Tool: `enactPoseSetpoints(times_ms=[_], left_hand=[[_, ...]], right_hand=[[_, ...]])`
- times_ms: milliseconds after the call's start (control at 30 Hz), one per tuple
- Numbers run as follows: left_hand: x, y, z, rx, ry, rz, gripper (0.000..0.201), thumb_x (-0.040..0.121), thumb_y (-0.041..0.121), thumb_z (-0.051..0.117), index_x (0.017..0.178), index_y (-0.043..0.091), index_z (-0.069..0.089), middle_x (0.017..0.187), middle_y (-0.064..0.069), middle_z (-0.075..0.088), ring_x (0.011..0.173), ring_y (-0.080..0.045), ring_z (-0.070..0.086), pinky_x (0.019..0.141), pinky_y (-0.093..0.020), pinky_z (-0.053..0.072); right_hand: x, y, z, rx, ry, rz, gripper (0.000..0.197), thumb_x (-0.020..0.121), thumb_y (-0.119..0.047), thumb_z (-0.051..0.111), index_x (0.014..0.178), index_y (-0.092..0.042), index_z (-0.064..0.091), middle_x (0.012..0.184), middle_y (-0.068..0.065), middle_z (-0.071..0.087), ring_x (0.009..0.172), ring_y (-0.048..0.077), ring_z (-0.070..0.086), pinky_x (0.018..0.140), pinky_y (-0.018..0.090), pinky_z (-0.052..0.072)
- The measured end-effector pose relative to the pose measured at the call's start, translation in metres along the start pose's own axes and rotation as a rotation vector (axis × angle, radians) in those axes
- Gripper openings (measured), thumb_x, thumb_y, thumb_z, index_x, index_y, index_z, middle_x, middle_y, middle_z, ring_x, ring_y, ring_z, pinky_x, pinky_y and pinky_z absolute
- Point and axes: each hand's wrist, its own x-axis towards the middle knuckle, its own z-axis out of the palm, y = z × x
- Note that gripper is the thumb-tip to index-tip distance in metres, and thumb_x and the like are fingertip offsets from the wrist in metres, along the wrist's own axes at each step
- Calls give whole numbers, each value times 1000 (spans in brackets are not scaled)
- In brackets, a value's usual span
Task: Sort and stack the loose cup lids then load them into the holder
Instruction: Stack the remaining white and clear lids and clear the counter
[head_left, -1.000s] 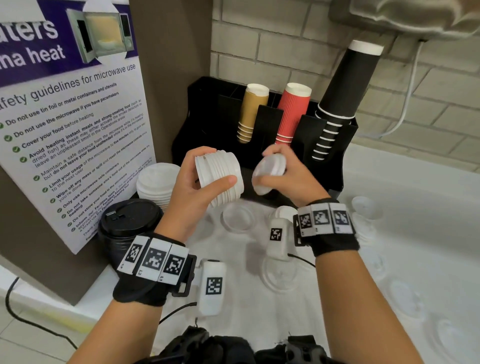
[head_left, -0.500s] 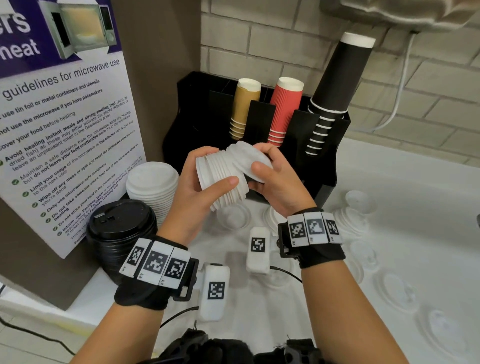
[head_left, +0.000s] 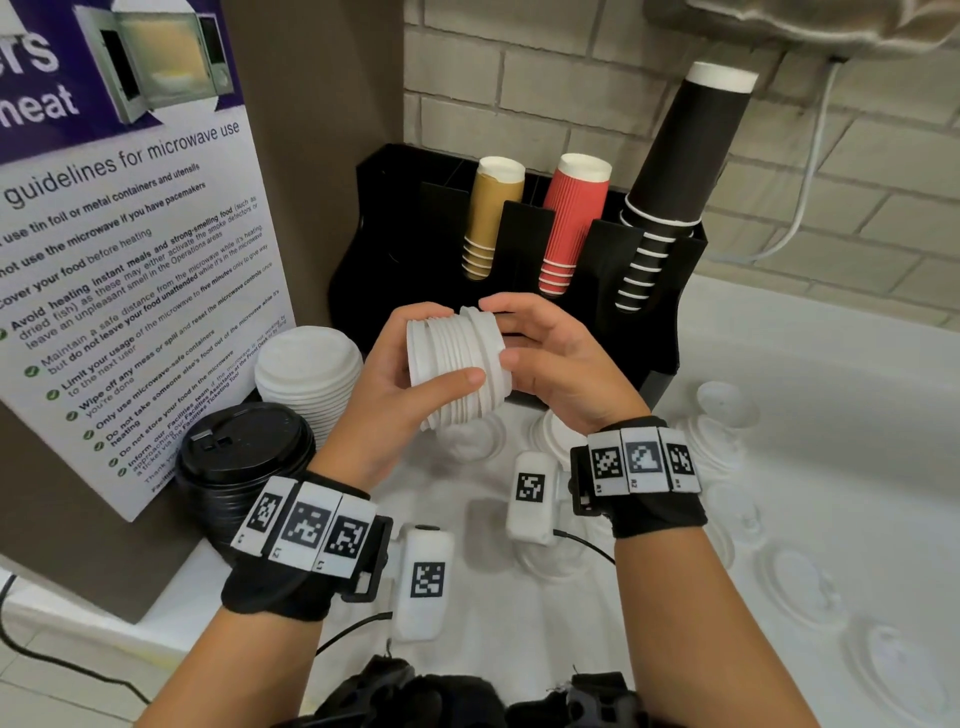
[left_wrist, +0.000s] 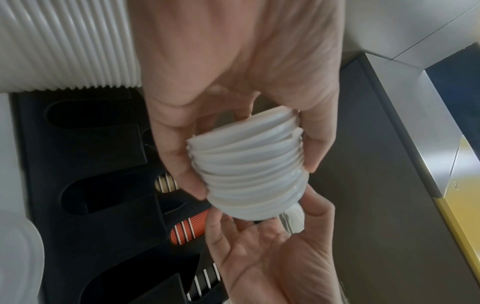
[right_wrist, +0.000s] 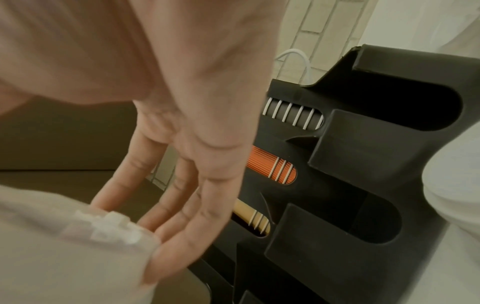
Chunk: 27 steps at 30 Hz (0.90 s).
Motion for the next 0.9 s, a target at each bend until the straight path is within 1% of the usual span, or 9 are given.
enactPoseSetpoints(times_ms=[100,200,367,633,733,800,833,867,900], left_hand=[[0,1,-1,6,-1,-4,59,60,35,78,114,28,54,119,0,56,113,-17,56,82,-33,50],[1,1,0,11,6,0,61,60,36,78,115,27,54,122,-4,54,115,-20,55,83,-34,50],[1,1,1,1,13,7,61,59,36,79,115,28,54,122,-1,55,115,-18,55,79,-28,51],[3,-3,3,29,6,49,66,56,34,81,116,31,52,119,3,53,114,-14,54,83,-31,52],[5,-4,1,44,30,58,65,56,34,80,115,29,52,119,1,52,116,-18,53,88,-37,52],[7,-3,-4,28,68,74,65,56,33,80,114,26,52,116,3,54,114,-16,55,88,-36,52],[8,-3,-7,13,90,83,64,56,32,80,113,26,51,114,6,55,111,-12,56,85,-31,51],[10,-2,-10,-3,107,88,64,56,31,80,113,25,51,112,8,57,108,-9,58,83,-27,51],[11,-1,-13,-17,116,90,64,57,31,80,114,25,51,111,10,57,107,-7,58,81,-25,51]], right_hand=[[0,0,0,-26,-31,4,43,80,-4,61,121,-14,55,122,24,54,106,29,58,87,48,54],[-1,1,1,-20,-28,15,41,78,-5,63,117,-17,56,118,16,55,103,26,59,88,51,52],[0,3,1,-2,-30,18,40,79,-5,62,116,-16,55,117,17,55,101,27,59,85,47,55],[3,4,-1,8,-31,43,37,81,-8,61,115,-18,55,115,15,55,94,20,63,74,34,55],[7,5,-2,33,-33,72,35,85,-16,61,120,-20,55,117,14,58,101,24,63,80,40,56],[14,10,0,38,40,148,30,94,-29,56,122,-20,58,119,10,62,109,26,62,87,42,55],[21,15,0,-45,97,209,30,96,-33,52,122,-19,60,120,8,64,112,26,61,91,41,54],[28,21,1,-231,131,264,29,98,-33,50,120,-17,62,120,6,64,113,25,60,94,36,51],[36,29,1,-508,97,304,28,97,-30,51,118,-16,64,121,4,64,114,23,59,93,29,48]])
